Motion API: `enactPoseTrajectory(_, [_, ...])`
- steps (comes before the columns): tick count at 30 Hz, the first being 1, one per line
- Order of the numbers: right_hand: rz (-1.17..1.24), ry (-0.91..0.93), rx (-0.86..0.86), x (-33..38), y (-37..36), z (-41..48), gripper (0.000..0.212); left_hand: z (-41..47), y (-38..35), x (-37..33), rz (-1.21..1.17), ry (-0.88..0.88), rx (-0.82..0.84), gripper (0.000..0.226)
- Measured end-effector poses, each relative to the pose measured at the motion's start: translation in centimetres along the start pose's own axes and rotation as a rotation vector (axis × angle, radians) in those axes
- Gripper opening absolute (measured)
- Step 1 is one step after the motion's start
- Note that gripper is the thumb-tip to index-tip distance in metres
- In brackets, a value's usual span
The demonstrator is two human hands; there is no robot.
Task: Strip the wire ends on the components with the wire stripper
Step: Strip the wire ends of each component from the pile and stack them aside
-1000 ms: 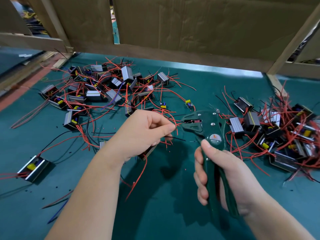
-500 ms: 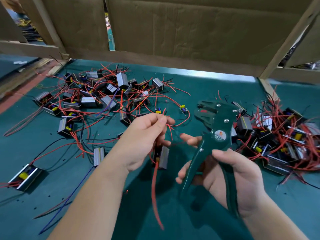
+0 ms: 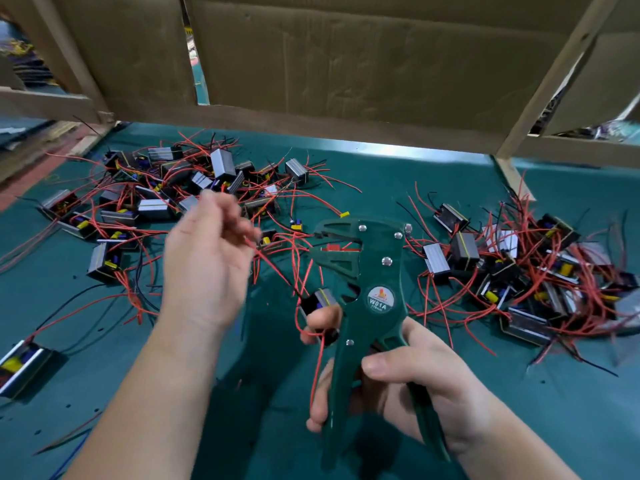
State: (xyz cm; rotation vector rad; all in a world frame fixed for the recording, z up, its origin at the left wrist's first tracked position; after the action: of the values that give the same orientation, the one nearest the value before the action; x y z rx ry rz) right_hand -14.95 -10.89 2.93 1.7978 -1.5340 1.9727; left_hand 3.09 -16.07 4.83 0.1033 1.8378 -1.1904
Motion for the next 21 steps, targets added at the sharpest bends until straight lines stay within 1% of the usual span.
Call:
enactPoseTrajectory(2, [-0.027,0.025,-0.009,0.3,0.4,-0.3,0.052,2.2,2.5,-2.2,-0.091,-0.042,-0.141,0.047])
enactPoseTrajectory(3, [-0.012,0.043,-0.031,0.6,0.7,-0.4,0.057,3.1,3.9,-3.3,-0.081,-0.077,-0.211,0.045])
enactPoseTrajectory(4, [0.018,0.076,-0.071,1.1,1.2,-0.4,0.062,3.9,5.3,-4.2,-0.013,-0.119,-0.282,0.042])
enactPoseTrajectory(6, [0.065,0.201,-0.195,2.8,2.4,-0.5,0.072,4.7,7.4,-5.1,0.202,-0.188,-0.405,0.035])
enactPoseTrajectory(8, [0.049,0.348,-0.327,4.8,3.8,-1.0,0.069,5.0,8.2,-5.1,0.412,-0.229,-0.475,0.032])
enactPoseTrajectory(9, [0.03,0.404,-0.389,5.7,4.5,-1.4,0.064,5.0,8.1,-4.9,0.507,-0.247,-0.475,0.031])
enactPoseTrajectory(11, [0.007,0.473,-0.459,7.0,5.5,-2.3,0.063,4.9,7.6,-4.2,0.676,-0.275,-0.412,0.028])
enactPoseTrajectory(13, [0.009,0.497,-0.463,7.7,5.9,-2.7,0.067,4.9,7.1,-3.5,0.809,-0.297,-0.336,0.023])
enactPoseTrajectory(15, [0.015,0.491,-0.455,8.0,6.1,-2.8,0.07,4.8,6.8,-3.3,0.902,-0.33,-0.3,0.019])
enactPoseTrajectory(17, [0.032,0.46,-0.396,7.8,5.8,-2.7,0.072,4.4,6.4,-3.4,1.002,-0.396,-0.296,0.019])
enactPoseTrajectory(19, [0.077,0.399,-0.295,7.3,5.1,-2.6,0.068,3.3,5.1,-3.8,1.096,-0.529,-0.27,0.02])
enactPoseTrajectory(21, [0.134,0.323,-0.202,6.4,4.2,-2.4,0.066,2.0,3.4,-3.8,1.1,-0.643,-0.187,0.02])
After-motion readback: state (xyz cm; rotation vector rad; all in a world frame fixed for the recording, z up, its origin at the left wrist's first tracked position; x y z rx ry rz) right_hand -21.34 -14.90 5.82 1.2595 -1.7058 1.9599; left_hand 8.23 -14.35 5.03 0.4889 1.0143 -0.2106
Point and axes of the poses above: each hand's wrist, its own z-axis towards the middle knuckle, its own y-axis out of the back of the hand, x = y × z, the point moved 7 cm from there along z, towards the middle knuckle, and after that the axes turned 10 degrees about -x, right-handed, at the moved point
